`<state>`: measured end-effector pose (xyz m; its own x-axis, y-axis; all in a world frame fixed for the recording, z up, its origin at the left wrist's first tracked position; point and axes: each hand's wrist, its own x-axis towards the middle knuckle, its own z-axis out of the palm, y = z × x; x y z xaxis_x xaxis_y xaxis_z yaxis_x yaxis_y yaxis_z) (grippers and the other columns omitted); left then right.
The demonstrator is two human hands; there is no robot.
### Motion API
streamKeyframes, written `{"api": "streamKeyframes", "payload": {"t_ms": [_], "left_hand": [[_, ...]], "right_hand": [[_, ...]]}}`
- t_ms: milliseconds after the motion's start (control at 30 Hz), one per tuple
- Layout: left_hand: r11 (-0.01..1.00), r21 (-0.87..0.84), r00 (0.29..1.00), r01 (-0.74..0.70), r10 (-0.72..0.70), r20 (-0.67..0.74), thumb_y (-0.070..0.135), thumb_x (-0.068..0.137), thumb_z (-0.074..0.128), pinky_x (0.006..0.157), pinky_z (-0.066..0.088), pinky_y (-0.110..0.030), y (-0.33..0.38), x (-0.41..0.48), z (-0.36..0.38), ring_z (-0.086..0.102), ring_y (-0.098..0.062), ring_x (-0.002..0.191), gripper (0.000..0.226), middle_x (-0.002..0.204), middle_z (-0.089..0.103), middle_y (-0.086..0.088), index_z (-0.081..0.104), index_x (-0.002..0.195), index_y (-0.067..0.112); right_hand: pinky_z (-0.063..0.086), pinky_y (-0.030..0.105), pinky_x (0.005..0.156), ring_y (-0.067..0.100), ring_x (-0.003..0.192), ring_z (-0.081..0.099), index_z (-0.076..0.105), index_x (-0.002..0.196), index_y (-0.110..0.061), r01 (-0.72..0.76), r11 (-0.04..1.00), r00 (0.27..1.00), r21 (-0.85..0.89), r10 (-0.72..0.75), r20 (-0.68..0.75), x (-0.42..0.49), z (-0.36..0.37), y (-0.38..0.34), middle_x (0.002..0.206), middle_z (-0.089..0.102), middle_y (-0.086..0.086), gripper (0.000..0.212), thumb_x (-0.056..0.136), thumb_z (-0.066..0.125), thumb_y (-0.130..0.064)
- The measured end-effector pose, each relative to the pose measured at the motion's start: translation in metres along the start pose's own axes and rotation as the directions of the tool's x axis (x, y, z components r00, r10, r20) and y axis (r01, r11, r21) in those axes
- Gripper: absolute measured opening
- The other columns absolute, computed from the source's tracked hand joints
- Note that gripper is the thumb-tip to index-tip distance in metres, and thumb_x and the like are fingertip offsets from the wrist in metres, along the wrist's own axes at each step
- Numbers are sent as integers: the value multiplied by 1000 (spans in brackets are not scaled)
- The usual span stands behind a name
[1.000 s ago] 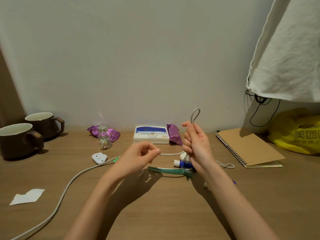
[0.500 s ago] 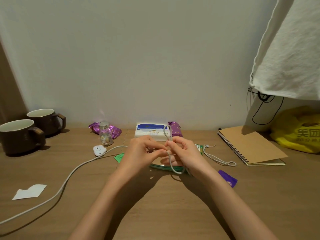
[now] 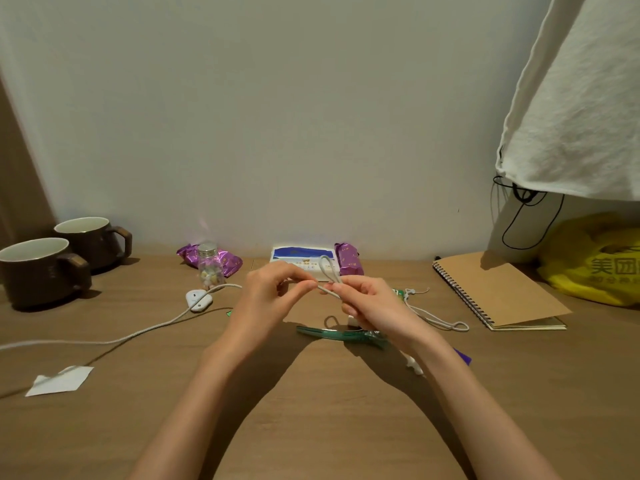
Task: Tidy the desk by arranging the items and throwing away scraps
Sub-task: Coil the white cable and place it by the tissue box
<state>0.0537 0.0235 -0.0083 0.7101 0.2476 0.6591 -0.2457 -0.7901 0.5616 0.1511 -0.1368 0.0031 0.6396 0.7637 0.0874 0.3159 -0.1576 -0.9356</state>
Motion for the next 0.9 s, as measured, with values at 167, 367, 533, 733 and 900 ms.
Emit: {"api": "streamKeyframes", "payload": {"t_ms": [167,367,533,733,900], "left_hand": [[999,26,996,-39,41,-85,23,84,66,57,43,-20,0,0,0,54,-14,68,10,80,63,12,69,90,15],[1000,-5,981,-6,4,-195,28,82,67,57,45,-17,1,-1,-6,57,-9,68,15,79,63,16,68,93,19],[998,56,972,-28,40,-230,27,84,64,63,46,-15,2,0,-10,61,-4,75,16,83,67,5,73,94,18],[994,38,938,105,-86,-336,22,92,56,66,39,-4,-2,3,-13,57,3,79,22,83,61,11,70,107,17],[993,111,951,48,-11,-310,19,92,57,62,38,-8,2,2,-3,56,0,71,17,79,62,10,72,98,14]], "right_hand": [[34,10,53,-3,58,44,68,114,-24,76,963,997,-260,-72,23,-5,4,-4,65,47,-14,34,102,37,-34],[30,11,52,0,51,38,72,110,-23,134,959,990,-252,-121,67,-8,1,-7,50,41,-17,30,99,46,-34],[25,15,44,6,47,28,74,97,-19,76,997,996,-25,-75,53,-11,-10,-12,55,34,-2,24,94,55,-33],[21,12,34,3,39,27,69,85,-14,75,727,996,683,-19,-89,-4,-19,-17,52,35,-6,18,90,55,-22],[41,13,40,4,44,44,68,98,-7,77,650,987,756,57,-149,4,-9,-8,62,55,0,16,90,58,-17]]}}
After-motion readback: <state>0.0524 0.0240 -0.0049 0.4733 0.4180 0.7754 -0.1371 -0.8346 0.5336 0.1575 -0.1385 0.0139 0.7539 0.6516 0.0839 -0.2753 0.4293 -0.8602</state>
